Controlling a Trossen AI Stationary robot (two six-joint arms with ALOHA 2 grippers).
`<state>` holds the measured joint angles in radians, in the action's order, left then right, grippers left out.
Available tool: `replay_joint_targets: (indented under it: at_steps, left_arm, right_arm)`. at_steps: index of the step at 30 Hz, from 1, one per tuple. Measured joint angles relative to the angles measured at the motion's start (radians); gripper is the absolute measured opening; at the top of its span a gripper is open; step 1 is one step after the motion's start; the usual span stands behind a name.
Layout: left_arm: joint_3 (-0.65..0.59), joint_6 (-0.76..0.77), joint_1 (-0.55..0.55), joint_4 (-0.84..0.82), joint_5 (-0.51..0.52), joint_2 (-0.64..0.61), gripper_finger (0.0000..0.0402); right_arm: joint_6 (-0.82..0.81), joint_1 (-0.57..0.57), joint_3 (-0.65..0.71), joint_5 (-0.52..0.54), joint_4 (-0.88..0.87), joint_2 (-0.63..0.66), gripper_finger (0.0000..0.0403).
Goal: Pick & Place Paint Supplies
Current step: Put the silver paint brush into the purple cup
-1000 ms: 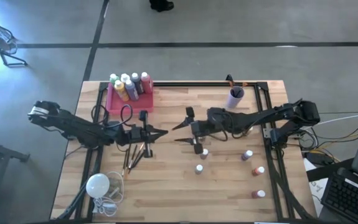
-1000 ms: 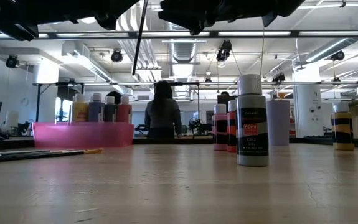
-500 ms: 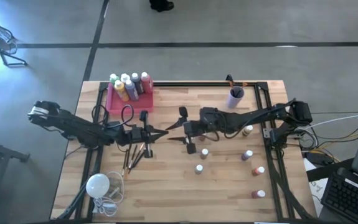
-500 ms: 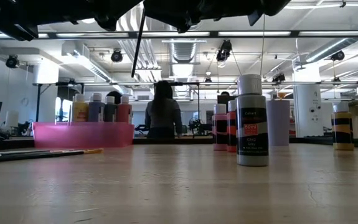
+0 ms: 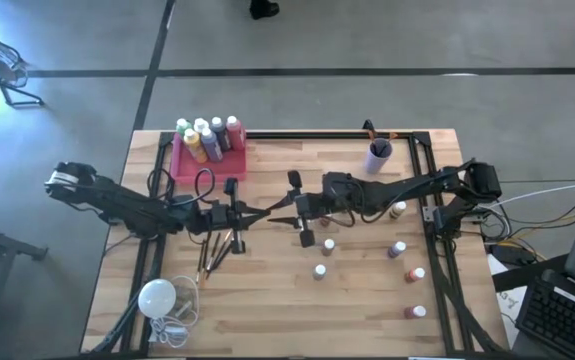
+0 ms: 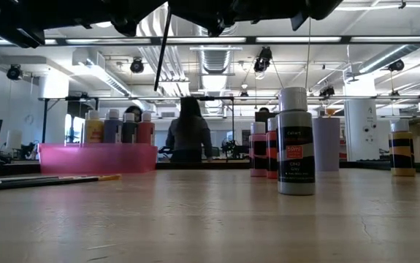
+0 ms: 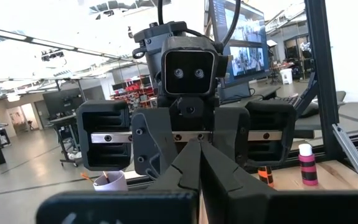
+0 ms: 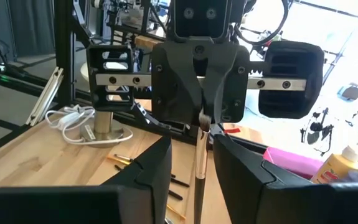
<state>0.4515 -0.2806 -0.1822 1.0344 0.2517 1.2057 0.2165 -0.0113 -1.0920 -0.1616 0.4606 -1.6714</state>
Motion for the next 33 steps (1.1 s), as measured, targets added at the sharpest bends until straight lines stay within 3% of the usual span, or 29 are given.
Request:
replay_joint_targets:
  at_steps: [28, 33]
  left_arm:
    - [0.000, 0.005, 0.005, -0.021, -0.003, 0.001, 0.0005]
    - [0.000, 0.028, 0.005, -0.029, 0.004, 0.001, 0.0008]
  right_arm:
    - [0.027, -0.004, 0.001, 0.005, 0.042, -0.034, 0.0017]
    - [0.023, -0.004, 0.001, 0.035, 0.021, -0.031, 0.0018]
